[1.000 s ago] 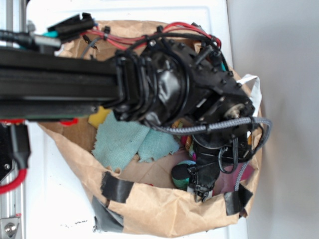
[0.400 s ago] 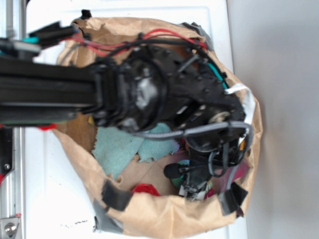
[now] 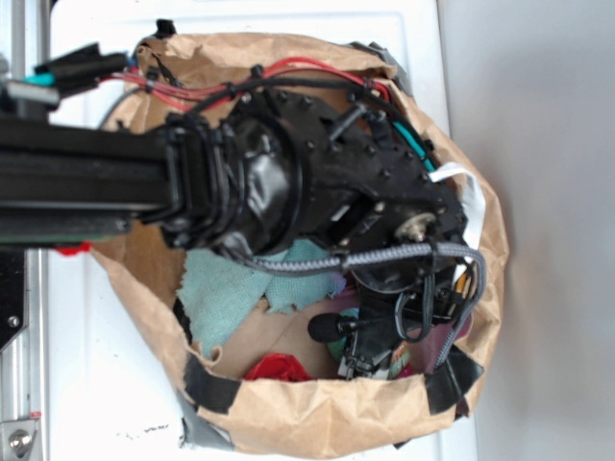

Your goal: Grab the green ball.

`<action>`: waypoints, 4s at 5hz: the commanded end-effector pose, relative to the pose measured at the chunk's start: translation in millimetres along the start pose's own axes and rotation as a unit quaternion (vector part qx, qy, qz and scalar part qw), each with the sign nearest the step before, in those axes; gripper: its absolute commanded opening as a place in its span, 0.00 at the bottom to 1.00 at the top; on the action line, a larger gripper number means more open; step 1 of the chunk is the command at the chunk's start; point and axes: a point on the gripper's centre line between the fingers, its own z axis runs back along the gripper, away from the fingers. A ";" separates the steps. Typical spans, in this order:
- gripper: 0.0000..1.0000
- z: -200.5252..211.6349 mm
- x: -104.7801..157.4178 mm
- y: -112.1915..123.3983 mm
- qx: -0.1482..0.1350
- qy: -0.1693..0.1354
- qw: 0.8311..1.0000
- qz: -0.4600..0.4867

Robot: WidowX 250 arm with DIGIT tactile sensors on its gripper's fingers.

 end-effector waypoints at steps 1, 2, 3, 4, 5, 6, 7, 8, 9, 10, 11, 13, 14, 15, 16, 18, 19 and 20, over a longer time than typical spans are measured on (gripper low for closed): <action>1.00 12.8 -13.4 1.6 0.001 0.015 1.000 -0.009; 1.00 23.6 -17.1 -5.0 -0.014 0.016 1.000 -0.011; 1.00 32.5 -19.1 -3.9 -0.008 0.003 1.000 -0.017; 1.00 31.8 -18.1 1.5 0.004 -0.001 1.000 -0.016; 1.00 24.3 -15.2 0.8 0.004 -0.003 1.000 -0.017; 1.00 12.9 -13.6 -4.9 0.000 -0.001 1.000 -0.026; 1.00 8.9 -19.0 -6.9 0.003 0.006 0.999 -0.033; 1.00 5.8 -25.0 -5.6 0.009 0.009 0.999 -0.041; 0.00 6.4 -26.4 -4.0 0.010 -0.001 0.999 -0.036; 0.00 8.5 -25.8 -4.8 0.013 -0.005 0.999 -0.037; 0.00 10.0 -26.3 -4.7 0.014 -0.007 0.999 -0.038; 0.00 14.6 -27.5 -4.4 0.011 -0.011 0.999 -0.037; 0.00 17.5 -29.0 -4.1 0.012 -0.013 0.999 -0.037; 0.00 29.2 -35.0 7.0 0.021 -0.020 0.999 -0.025; 0.00 42.8 -41.6 12.4 0.015 -0.024 0.999 -0.020; 0.00 62.5 -31.4 -3.7 -0.015 -0.053 0.998 -0.007; 0.00 58.6 -23.3 -11.6 -0.012 -0.069 0.998 -0.006; 0.00 56.5 -6.1 -22.8 -0.007 -0.090 0.996 0.002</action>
